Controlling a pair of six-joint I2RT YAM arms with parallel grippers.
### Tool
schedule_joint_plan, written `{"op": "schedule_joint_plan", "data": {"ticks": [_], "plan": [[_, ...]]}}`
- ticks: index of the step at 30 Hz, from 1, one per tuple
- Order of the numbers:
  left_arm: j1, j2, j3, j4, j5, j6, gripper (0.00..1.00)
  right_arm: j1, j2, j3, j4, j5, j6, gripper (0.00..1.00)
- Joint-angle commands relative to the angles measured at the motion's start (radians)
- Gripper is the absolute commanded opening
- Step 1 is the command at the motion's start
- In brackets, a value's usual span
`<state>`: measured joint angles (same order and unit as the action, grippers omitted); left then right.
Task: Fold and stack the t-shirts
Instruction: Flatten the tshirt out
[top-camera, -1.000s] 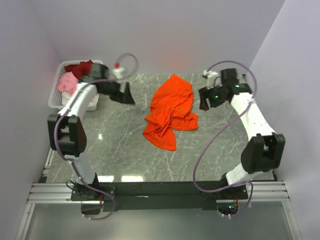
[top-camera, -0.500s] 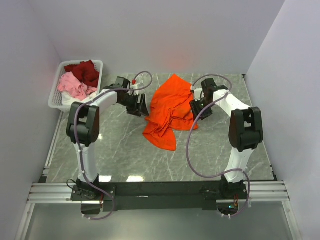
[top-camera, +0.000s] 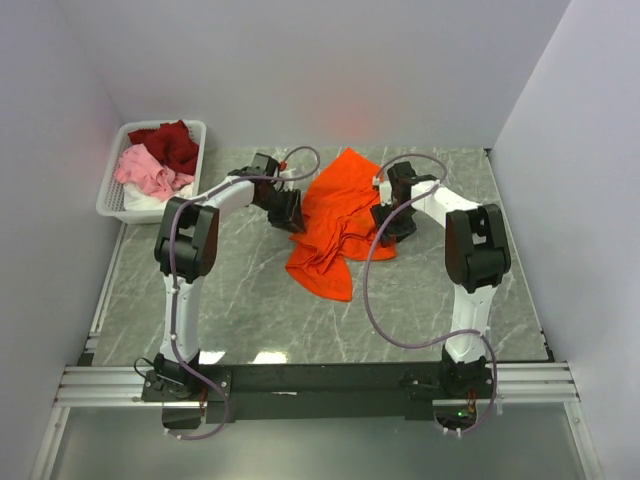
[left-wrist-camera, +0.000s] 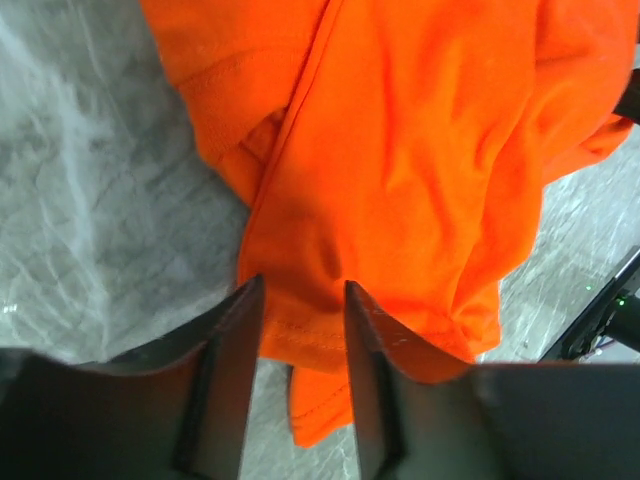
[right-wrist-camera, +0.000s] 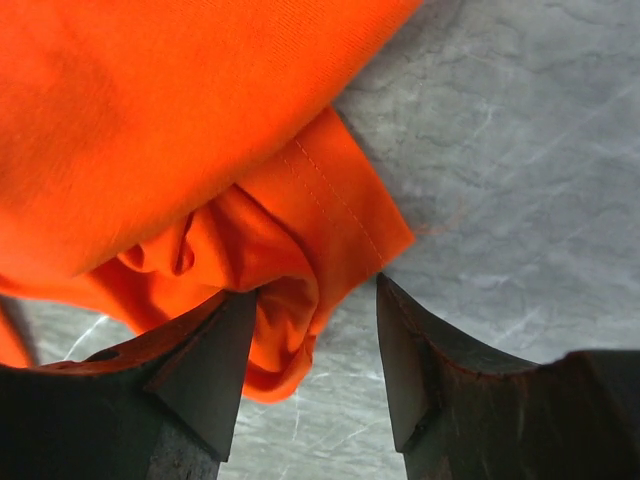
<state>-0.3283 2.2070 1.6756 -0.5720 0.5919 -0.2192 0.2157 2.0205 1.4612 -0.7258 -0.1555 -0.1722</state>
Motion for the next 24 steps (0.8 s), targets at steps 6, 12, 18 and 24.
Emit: {"op": "schedule_joint_plan", "data": {"ticks": [6, 12, 18, 24], "plan": [[0.006, 0.028, 0.039, -0.117, -0.033, 0.05, 0.05, 0.013, 0.015, 0.017, 0.035, 0.063, 0.004, 0.46], [0.077, -0.032, 0.116, -0.16, 0.003, 0.076, 0.0, -0.007, -0.017, 0.042, -0.004, 0.044, -0.013, 0.0], [0.208, -0.116, 0.187, -0.189, 0.002, 0.096, 0.0, -0.099, -0.109, 0.099, -0.066, 0.005, -0.013, 0.0], [0.21, -0.13, 0.179, -0.252, 0.006, 0.167, 0.08, -0.142, -0.155, 0.091, -0.098, -0.016, -0.056, 0.0]]}}
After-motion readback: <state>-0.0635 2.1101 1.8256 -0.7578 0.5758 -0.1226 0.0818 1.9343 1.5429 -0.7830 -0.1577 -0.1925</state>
